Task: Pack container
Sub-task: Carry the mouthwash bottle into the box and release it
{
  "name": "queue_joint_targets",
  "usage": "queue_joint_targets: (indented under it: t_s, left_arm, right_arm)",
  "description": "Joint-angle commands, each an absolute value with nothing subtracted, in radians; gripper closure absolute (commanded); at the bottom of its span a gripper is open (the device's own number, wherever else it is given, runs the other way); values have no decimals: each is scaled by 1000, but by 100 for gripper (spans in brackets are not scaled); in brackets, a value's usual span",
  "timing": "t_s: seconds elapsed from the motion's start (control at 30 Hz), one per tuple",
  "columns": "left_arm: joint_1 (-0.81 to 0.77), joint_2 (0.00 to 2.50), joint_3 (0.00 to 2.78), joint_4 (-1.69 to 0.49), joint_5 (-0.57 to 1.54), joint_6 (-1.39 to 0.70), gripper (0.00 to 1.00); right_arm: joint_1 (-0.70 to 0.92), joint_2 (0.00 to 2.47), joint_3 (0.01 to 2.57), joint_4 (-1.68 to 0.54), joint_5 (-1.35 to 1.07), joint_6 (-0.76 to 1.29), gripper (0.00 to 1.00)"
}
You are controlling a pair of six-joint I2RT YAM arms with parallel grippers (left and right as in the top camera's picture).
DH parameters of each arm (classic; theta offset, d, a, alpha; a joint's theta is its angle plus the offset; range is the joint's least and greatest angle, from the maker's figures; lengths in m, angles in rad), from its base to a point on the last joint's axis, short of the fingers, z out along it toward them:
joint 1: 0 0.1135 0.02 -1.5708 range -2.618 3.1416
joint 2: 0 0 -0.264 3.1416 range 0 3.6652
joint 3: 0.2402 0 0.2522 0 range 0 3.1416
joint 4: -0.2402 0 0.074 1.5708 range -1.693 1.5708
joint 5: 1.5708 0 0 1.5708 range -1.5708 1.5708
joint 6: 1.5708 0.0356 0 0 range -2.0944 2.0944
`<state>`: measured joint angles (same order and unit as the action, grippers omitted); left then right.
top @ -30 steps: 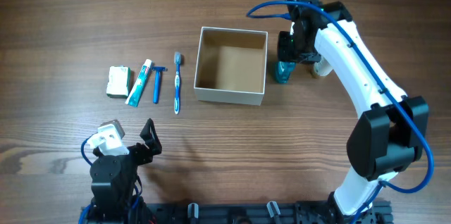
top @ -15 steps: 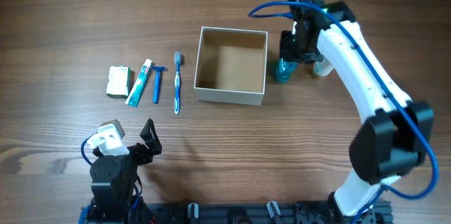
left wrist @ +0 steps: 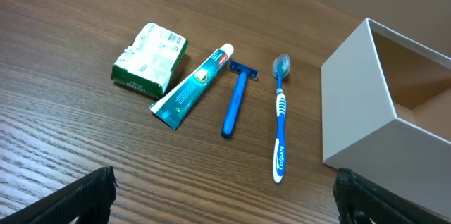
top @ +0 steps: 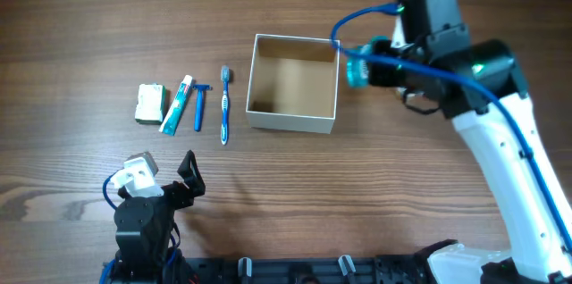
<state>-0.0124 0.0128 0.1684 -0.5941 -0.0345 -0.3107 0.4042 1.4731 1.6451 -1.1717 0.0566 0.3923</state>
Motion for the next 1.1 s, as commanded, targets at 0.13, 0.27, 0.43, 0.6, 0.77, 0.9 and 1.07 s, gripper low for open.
queue_joint_targets:
  t_s: [0.13, 0.27, 0.43, 0.6, 0.77, 0.9, 1.07]
  left_arm:
    - [-5, 4, 155, -595, -15, -299, 0]
    - [-5, 4, 155, -595, -15, -299, 0]
    - [-5, 4, 155, -595, -15, -299, 0]
    - [-5, 4, 155, -595, -15, -299, 0]
    - [-5, 4, 155, -595, -15, -299, 0]
    - [-5, 4, 155, -595, -15, -299, 0]
    - [-5, 4, 155, -595, -15, -299, 0]
  right_arm:
    - [540, 1564, 1670, -1052, 139, 513, 96]
    - [539, 1684, 1670, -998, 135, 535, 96]
    - [532, 1832, 1670, -954, 135, 536, 96]
    - [529, 1922, 1670, -926, 152, 553, 96]
    - [516, 1924, 1670, -917, 203, 561, 96]
    - [491, 1924, 1670, -918, 194, 580, 96]
    - [473, 1924, 1670, -904, 183, 579, 94]
